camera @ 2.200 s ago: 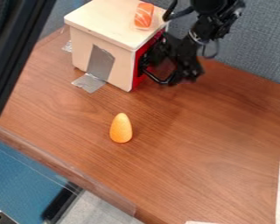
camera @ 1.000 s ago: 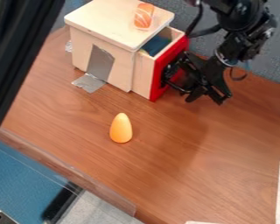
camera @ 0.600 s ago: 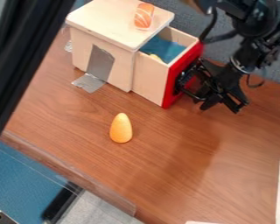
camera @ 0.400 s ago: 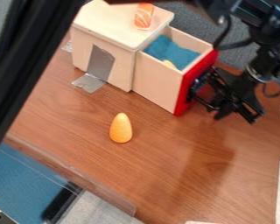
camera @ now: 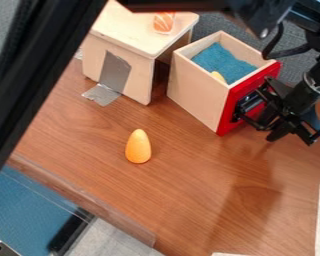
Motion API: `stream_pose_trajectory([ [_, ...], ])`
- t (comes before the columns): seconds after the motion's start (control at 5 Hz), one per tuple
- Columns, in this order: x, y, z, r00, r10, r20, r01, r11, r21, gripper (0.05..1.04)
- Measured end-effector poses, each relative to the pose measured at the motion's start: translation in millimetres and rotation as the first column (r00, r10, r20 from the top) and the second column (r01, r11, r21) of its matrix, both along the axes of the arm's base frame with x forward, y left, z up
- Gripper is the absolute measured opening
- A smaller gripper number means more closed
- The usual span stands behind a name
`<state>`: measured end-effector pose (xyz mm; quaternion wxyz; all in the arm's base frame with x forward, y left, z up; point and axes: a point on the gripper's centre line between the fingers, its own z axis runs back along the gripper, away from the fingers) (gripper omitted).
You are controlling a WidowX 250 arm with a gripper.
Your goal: Open the drawer
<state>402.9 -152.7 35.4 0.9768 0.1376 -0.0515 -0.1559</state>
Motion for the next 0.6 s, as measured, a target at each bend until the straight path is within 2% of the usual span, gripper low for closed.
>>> stream_pose_trajectory([
  [0.2,0.6,-2.5,5.4,1.000,0.031,0.001,-0.031,0.999,-0.011,0.683],
  [0.4,1.2,-4.6,33.0,0.999,0.039,0.034,-0.037,0.997,-0.065,0.950],
  [0.6,-0.8,0.7,74.9,0.996,0.031,0.081,-0.016,0.984,-0.178,1.001],
])
